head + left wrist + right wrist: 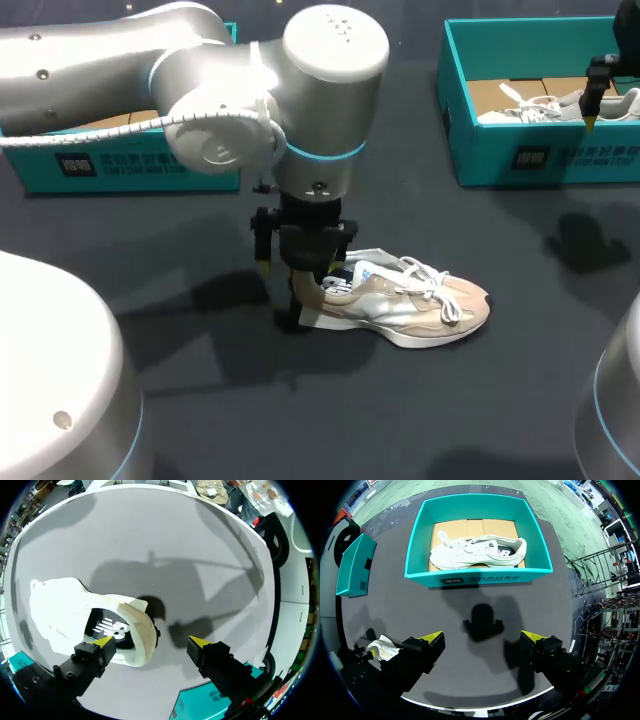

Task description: Take the shoe out of the shoebox, open the shoe tongue, remove and reinsert the insole, then place the shoe into the shoebox

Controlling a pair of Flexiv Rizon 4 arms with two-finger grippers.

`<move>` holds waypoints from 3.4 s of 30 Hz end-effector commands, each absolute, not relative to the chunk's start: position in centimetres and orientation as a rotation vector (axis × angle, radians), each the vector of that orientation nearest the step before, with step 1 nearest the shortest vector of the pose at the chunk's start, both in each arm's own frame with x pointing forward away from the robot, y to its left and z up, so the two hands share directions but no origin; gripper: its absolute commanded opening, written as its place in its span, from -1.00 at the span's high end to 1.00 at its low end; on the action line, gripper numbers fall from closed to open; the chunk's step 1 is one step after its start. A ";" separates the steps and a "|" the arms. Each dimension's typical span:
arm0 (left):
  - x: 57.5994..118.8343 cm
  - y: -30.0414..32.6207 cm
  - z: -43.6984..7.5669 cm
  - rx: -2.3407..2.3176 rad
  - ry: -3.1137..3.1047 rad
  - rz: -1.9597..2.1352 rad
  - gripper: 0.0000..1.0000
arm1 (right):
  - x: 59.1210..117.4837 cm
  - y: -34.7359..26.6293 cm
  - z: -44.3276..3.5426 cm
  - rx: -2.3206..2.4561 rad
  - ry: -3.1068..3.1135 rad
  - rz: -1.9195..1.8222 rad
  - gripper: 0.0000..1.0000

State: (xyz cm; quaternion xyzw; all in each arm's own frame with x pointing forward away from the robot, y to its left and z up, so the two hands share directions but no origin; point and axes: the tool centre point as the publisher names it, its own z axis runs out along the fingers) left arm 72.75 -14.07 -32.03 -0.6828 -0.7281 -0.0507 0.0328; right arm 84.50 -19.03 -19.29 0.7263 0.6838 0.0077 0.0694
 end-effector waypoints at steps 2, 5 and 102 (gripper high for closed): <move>71.6 -9.2 -26.4 -1.908 -2.428 0.252 -1.00 | 84.5 -19.0 -19.3 2.186 2.058 0.024 -1.00; 71.6 -9.2 -26.4 -1.908 -2.428 0.252 -1.00 | 84.5 -19.0 -19.3 2.186 2.058 0.024 -1.00; 73.3 -3.6 -37.0 -0.087 -2.441 1.691 -1.00 | 84.5 -19.0 -19.3 2.186 2.058 0.024 -1.00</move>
